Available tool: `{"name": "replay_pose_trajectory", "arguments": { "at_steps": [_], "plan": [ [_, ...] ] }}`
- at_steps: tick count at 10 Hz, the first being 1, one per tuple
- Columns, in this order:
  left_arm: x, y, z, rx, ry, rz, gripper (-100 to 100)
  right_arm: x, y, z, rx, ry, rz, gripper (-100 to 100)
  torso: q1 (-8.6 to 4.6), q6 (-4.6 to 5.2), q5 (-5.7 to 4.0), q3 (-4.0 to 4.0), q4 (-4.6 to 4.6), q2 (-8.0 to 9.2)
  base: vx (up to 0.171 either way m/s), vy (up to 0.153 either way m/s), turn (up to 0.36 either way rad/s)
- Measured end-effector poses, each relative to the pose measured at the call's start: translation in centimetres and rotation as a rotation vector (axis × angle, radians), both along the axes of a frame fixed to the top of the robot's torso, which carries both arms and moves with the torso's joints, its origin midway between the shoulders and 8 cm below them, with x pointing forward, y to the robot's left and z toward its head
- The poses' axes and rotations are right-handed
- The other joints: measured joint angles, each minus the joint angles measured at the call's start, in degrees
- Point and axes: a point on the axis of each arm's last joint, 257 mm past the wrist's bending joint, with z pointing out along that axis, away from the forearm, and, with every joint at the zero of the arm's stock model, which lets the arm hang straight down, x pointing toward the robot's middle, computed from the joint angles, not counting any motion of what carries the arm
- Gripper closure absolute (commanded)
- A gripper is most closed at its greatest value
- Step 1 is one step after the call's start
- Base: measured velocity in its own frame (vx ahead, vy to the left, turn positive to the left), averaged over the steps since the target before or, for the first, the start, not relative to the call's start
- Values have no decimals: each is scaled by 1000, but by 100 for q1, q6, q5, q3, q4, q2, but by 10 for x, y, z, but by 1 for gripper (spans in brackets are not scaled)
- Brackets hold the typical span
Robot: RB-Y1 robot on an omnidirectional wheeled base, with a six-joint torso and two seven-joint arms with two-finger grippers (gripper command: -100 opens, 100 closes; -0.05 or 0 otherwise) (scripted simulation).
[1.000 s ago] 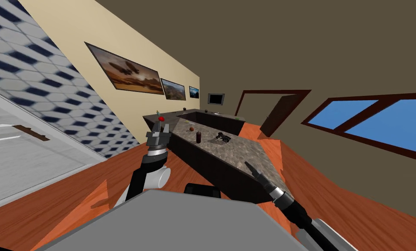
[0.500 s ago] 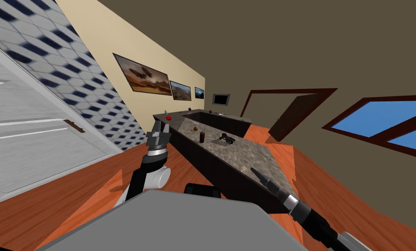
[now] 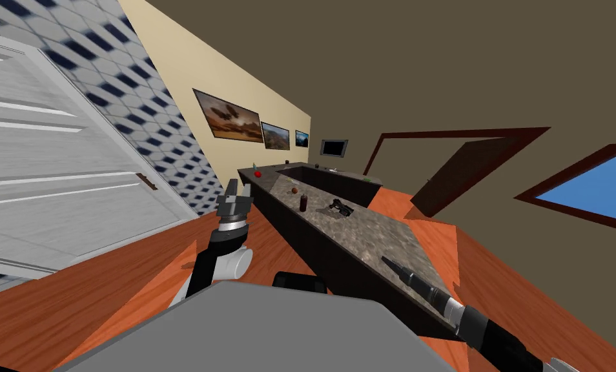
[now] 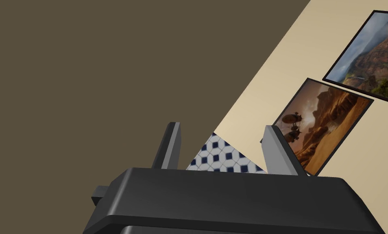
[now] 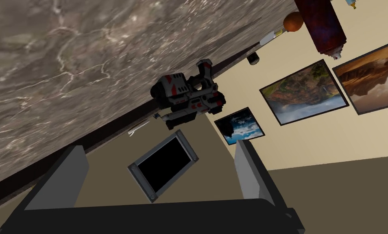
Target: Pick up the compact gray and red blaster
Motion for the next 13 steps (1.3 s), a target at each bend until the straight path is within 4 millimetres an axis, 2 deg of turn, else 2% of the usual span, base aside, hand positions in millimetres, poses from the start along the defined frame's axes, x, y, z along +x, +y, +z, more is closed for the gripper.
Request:
{"name": "replay_pose_trajectory", "arguments": {
  "at_steps": [1,2,5,6,12,13],
  "plan": [
    [0,0,0,0,0,0,0,-4,-9,-3,-25,21,5,-100,-2,2,-2,0,0,-1,-2,-16,389],
    [0,0,0,0,0,0,0,-14,-26,-7,-58,56,1,-100,-4,-3,-1,-1,-1,-2,1,-26,164],
    [0,0,0,0,0,0,0,-26,-51,-8,-141,130,18,-100,-5,3,-3,3,1,4,-22,-24,227],
    [0,0,0,0,0,0,0,-31,-68,-11,-172,161,16,-100,-6,-2,-3,0,0,1,-19,-24,158],
    [0,0,0,0,0,0,0,-52,-126,-1,-335,303,52,-100,-2,1,-2,-4,-1,-7,-9,-21,234],
    [0,0,0,0,0,0,0,-51,-131,2,-358,319,65,-100,-2,5,-3,-4,-1,-7,6,-23,304]
  ]
}}
